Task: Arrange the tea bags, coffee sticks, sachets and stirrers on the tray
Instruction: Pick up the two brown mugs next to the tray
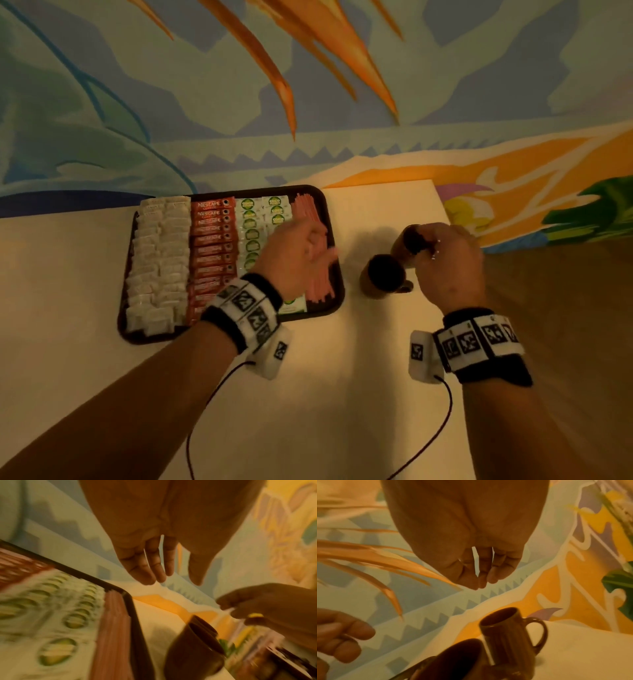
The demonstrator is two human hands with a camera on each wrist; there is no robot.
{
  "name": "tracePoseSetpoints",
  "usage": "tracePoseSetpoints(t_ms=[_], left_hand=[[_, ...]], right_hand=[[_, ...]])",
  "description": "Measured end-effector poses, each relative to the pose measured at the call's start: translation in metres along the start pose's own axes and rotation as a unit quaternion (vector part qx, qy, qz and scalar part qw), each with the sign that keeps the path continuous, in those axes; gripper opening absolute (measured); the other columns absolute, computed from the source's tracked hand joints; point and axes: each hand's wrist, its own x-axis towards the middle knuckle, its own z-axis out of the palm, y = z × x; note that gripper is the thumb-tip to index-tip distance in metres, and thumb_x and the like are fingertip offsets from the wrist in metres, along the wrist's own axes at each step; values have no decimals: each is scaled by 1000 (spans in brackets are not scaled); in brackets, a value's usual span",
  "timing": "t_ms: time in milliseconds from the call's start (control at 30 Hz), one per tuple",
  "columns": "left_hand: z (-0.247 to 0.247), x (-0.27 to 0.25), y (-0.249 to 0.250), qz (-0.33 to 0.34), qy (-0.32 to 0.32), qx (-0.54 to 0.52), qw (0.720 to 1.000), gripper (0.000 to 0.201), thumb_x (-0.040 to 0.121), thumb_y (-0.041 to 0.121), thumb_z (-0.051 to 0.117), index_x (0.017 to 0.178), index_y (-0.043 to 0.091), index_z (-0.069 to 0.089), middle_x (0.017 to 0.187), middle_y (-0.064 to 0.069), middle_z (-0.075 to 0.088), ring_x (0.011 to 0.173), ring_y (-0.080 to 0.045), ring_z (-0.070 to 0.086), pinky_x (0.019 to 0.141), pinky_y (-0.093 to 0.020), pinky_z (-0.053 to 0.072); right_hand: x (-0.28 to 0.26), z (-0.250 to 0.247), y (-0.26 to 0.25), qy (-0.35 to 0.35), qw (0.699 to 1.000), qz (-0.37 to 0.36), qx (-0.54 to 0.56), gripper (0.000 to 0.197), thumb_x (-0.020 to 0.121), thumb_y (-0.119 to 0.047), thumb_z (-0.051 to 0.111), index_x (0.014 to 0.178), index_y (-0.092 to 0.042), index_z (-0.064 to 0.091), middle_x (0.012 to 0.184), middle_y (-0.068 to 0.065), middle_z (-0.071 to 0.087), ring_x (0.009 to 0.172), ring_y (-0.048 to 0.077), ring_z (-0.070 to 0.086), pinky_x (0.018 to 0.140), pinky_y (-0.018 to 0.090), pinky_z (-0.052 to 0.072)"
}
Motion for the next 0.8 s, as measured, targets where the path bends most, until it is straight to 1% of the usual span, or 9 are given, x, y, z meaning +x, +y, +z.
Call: tracePoseSetpoints(t_ms=[67, 133, 200, 233, 267, 333, 433, 600, 800], left_hand=[[34, 8, 21, 23, -71, 33, 997, 67, 79, 59, 76, 134, 31, 49, 126, 10, 53, 113, -11, 54, 93, -29, 49], [61, 12, 33, 28, -117, 72, 990, 93, 67, 66, 81, 143, 30, 39, 139, 5, 47, 127, -18, 47, 104, -40, 45], [85, 13, 39, 26, -154, 121, 980, 111, 64, 66, 84, 151, 26, 28, 150, 1, 38, 135, -23, 40, 110, -42, 42], [93, 13, 40, 29, -164, 142, 976, 114, 64, 65, 84, 153, 24, 24, 152, 0, 35, 136, -24, 39, 111, -44, 42], [102, 15, 40, 35, -165, 154, 974, 113, 66, 62, 85, 153, 24, 24, 151, -1, 35, 136, -25, 40, 110, -45, 43], [112, 19, 37, 43, -146, 141, 978, 98, 71, 52, 86, 147, 24, 31, 145, 0, 41, 130, -24, 46, 106, -44, 47], [114, 32, 30, 41, -101, 101, 989, 78, 74, 39, 87, 136, 25, 43, 134, 2, 46, 121, -21, 51, 101, -39, 50], [100, 75, 20, -20, -20, 93, 995, 78, 70, 36, 90, 134, 21, 48, 135, -1, 41, 118, -24, 53, 106, -42, 49], [81, 147, 13, -57, 39, 123, 990, 80, 73, 39, 88, 140, 18, 48, 140, -9, 38, 123, -31, 50, 109, -45, 46]], right_hand=[[17, -2, 18, -25, 999, 16, -46, 59, 85, 4, 65, 139, -19, 59, 145, 11, 49, 136, 35, 41, 110, 45, 40], [30, 1, 36, -73, 993, 12, -88, 74, 82, -1, 72, 149, -20, 47, 153, 12, 42, 139, 38, 38, 113, 53, 40], [39, 7, 51, -132, 985, 14, -115, 86, 81, -6, 75, 155, -23, 36, 158, 9, 36, 142, 37, 38, 113, 59, 38], [41, 10, 56, -154, 980, 13, -122, 90, 81, -8, 76, 157, -25, 31, 160, 7, 34, 143, 36, 38, 114, 60, 36], [44, 14, 61, -170, 978, 15, -124, 93, 81, -11, 77, 158, -26, 27, 161, 5, 33, 143, 35, 38, 114, 60, 35], [47, 21, 68, -183, 976, 13, -114, 96, 83, -18, 79, 160, -29, 22, 160, 4, 36, 141, 33, 42, 113, 59, 35], [51, 30, 76, -165, 984, 16, -58, 92, 84, -30, 81, 158, -29, 26, 151, 5, 48, 134, 32, 51, 109, 60, 43], [55, 38, 75, -136, 991, 11, -7, 74, 83, -32, 83, 145, -25, 43, 137, 6, 56, 122, 32, 58, 102, 54, 50], [60, 41, 76, -143, 989, 2, -30, 73, 85, -34, 80, 147, -25, 42, 138, 4, 55, 122, 32, 58, 101, 50, 51]])
